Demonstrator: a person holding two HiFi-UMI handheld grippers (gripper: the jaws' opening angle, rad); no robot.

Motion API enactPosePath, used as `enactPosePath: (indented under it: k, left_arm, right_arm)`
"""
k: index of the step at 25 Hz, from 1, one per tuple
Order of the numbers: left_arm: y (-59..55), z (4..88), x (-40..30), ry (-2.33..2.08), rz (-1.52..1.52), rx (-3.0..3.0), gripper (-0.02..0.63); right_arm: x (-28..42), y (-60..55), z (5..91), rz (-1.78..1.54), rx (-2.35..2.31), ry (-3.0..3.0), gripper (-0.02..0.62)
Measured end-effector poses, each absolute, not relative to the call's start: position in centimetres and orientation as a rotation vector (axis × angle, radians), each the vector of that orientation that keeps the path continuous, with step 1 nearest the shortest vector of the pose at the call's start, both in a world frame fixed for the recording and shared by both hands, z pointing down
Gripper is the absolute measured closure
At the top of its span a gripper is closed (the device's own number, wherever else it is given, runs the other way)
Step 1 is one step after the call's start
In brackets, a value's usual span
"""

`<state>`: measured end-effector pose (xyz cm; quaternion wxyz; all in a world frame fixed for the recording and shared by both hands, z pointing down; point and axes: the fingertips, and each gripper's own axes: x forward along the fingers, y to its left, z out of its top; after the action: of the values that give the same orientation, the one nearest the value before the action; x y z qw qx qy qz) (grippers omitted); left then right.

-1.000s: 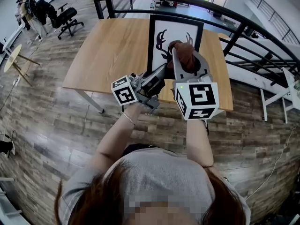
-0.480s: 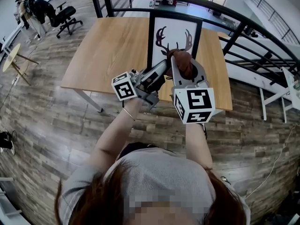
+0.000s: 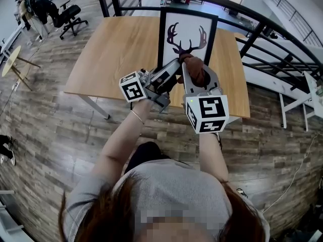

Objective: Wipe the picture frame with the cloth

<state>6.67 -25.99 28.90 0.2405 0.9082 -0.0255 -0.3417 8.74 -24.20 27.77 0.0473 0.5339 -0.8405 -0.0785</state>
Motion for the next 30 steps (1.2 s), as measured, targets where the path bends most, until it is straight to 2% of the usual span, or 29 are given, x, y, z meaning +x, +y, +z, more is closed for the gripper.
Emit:
enactPosePath:
  k: [21, 30]
  left_arm:
    - [-26.7, 28.5, 5.2, -0.117, -0.97, 2.464, 0.586]
    - [-27.4, 28.5, 5.2, -0.111, -1.014, 2.412, 0.586]
  right_arm:
    - [7.3, -23.5, 29.6, -0.219, 1.548, -2.604, 0.549]
    - [6.9, -22.0, 33.3, -0.11, 1.434, -2.616, 0.549]
